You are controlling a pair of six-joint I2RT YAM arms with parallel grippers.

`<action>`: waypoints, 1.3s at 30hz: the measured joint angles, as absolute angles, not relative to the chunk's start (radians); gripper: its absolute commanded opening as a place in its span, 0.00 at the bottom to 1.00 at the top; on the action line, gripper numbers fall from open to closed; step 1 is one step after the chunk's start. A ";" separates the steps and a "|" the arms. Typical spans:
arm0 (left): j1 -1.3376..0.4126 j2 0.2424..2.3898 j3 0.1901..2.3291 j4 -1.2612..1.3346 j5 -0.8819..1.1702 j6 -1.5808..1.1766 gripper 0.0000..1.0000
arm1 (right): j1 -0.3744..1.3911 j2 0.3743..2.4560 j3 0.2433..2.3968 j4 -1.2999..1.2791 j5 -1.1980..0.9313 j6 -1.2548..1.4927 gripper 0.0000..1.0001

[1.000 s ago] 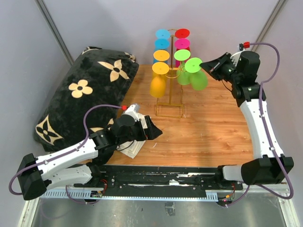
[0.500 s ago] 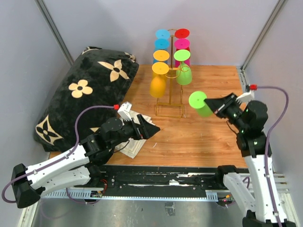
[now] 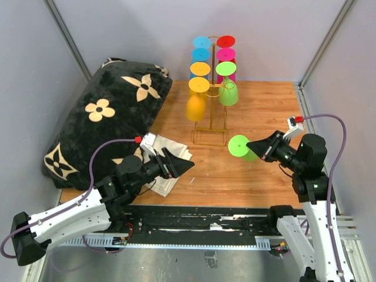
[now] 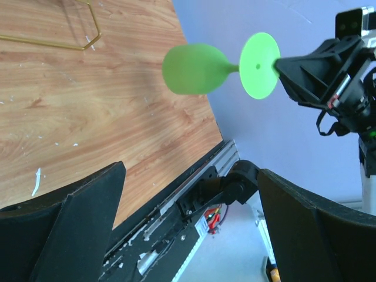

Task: Take the wine glass off the wine glass rack
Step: Place the wine glass at the center of the board.

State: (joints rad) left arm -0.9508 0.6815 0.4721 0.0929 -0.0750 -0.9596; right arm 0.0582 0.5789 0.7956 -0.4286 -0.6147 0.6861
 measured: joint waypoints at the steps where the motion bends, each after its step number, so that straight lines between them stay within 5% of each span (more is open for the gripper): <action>1: -0.951 0.690 0.474 0.105 -0.075 -0.947 1.00 | 0.058 0.596 0.800 -0.420 -0.601 0.678 0.01; 14: -0.951 0.847 0.790 0.003 -0.089 -0.845 0.97 | 0.058 0.772 0.788 -0.373 -0.561 0.698 0.01; 31: -0.955 1.089 0.580 0.524 0.208 -0.980 0.90 | 0.058 0.575 0.593 -0.039 -0.937 0.784 0.01; 39: -1.001 1.196 0.553 0.753 0.290 -1.047 0.73 | 0.070 0.591 0.579 0.046 -1.005 0.842 0.01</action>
